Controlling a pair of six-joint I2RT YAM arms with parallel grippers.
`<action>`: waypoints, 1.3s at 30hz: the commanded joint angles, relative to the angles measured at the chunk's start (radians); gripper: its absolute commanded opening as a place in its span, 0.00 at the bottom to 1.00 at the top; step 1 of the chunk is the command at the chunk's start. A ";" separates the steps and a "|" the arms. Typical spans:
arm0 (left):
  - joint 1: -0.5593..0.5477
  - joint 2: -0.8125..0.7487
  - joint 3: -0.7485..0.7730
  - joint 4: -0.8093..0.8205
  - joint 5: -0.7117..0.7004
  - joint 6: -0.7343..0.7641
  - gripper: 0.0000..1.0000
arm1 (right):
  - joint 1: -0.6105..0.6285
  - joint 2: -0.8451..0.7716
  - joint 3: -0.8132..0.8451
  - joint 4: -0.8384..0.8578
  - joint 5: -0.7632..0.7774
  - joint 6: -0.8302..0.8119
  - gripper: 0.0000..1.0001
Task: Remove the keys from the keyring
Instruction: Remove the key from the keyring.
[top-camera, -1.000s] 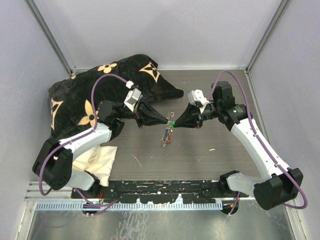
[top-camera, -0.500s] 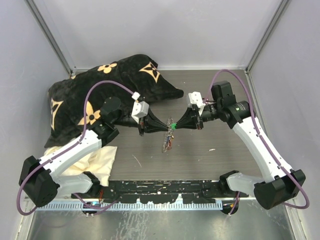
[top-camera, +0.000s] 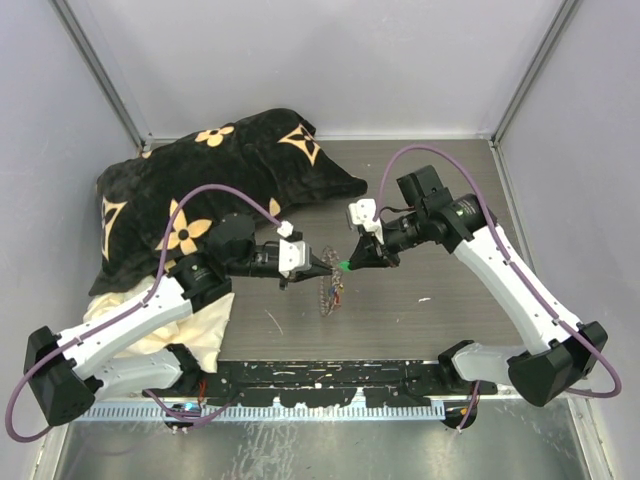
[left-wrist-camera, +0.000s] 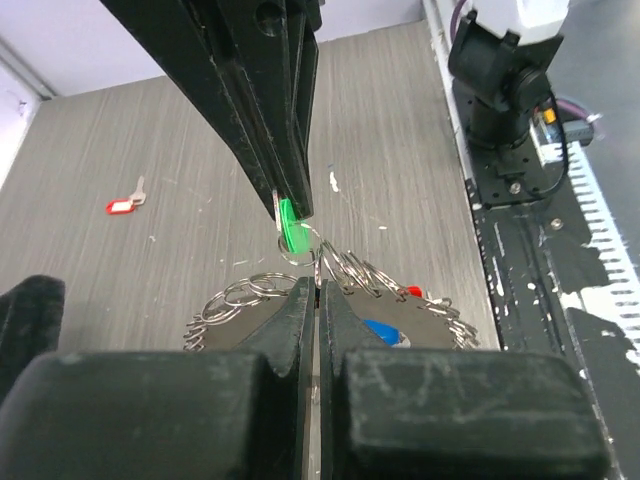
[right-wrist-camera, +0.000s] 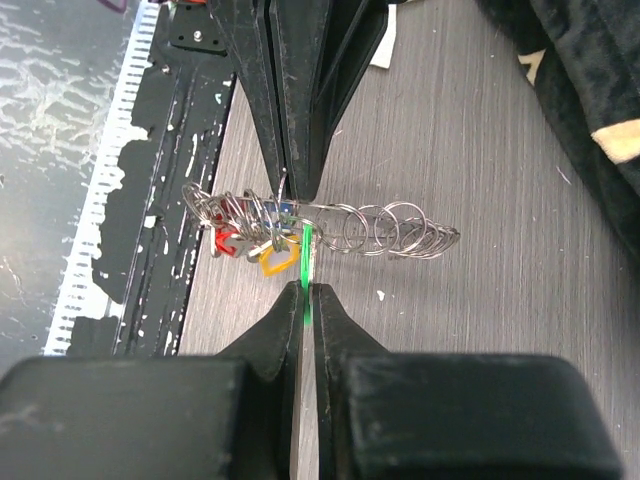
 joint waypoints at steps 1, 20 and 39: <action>-0.055 -0.054 -0.021 0.010 -0.154 0.112 0.00 | 0.045 -0.008 0.031 0.008 0.052 -0.008 0.01; -0.121 -0.094 -0.112 0.076 -0.386 0.072 0.00 | 0.091 0.036 0.068 0.021 0.102 -0.009 0.01; -0.121 -0.037 -0.026 -0.040 -0.502 -0.108 0.00 | 0.119 0.017 0.037 0.036 0.182 -0.012 0.01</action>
